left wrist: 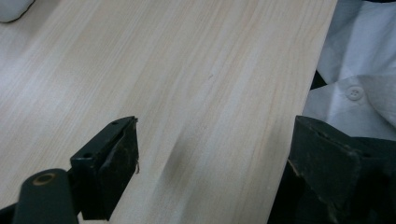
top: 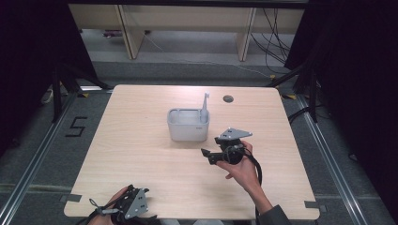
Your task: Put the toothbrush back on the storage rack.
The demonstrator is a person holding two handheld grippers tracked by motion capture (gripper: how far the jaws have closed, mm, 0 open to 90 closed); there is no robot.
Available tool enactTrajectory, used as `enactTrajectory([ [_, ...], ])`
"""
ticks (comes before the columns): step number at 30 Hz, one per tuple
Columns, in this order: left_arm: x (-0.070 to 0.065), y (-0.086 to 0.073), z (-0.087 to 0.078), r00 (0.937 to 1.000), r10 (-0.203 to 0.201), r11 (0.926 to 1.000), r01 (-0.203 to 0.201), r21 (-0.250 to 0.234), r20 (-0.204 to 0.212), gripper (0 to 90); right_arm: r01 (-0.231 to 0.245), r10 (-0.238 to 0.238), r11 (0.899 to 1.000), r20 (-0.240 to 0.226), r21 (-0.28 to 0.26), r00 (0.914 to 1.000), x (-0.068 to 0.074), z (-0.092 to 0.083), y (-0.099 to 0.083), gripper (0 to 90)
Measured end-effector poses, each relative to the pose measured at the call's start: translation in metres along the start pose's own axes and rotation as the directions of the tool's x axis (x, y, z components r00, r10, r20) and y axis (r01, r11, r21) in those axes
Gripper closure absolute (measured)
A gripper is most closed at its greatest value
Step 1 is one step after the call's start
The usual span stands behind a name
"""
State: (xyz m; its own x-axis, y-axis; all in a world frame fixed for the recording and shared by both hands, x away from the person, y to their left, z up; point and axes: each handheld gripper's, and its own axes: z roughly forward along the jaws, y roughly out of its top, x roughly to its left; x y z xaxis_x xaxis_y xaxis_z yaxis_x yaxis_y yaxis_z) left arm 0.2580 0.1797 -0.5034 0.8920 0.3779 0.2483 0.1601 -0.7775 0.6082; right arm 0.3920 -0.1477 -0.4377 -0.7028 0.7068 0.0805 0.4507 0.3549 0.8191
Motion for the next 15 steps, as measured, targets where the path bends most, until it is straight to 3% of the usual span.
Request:
enactTrajectory([
  [4,0.000,0.000,0.000,1.0000,0.000,1.0000,0.000,0.001,0.000,15.3,0.004,-0.004,1.000,-0.003,0.000,1.0000,0.002,-0.001,-0.008,30.3],
  [5,0.000,0.000,0.000,1.0000,0.000,1.0000,0.000,0.000,0.000,15.3,0.026,-0.026,1.000,0.004,-0.007,0.9997,0.002,-0.001,-0.009,30.2],
  [11,0.000,0.000,0.000,1.0000,0.000,1.0000,0.000,0.003,0.000,15.2,-0.004,0.004,1.000,-0.014,0.013,0.9999,0.009,-0.001,-0.018,30.2],
  [14,0.000,0.000,0.000,1.0000,0.001,1.0000,-0.001,0.002,-0.001,15.2,0.025,-0.025,1.000,-0.022,0.015,0.9994,0.010,-0.001,-0.022,30.1],
  [15,0.000,0.000,0.000,1.0000,0.000,1.0000,0.000,0.001,0.000,15.3,0.013,-0.013,1.000,-0.023,0.019,0.9996,0.011,-0.002,-0.023,30.0],
])
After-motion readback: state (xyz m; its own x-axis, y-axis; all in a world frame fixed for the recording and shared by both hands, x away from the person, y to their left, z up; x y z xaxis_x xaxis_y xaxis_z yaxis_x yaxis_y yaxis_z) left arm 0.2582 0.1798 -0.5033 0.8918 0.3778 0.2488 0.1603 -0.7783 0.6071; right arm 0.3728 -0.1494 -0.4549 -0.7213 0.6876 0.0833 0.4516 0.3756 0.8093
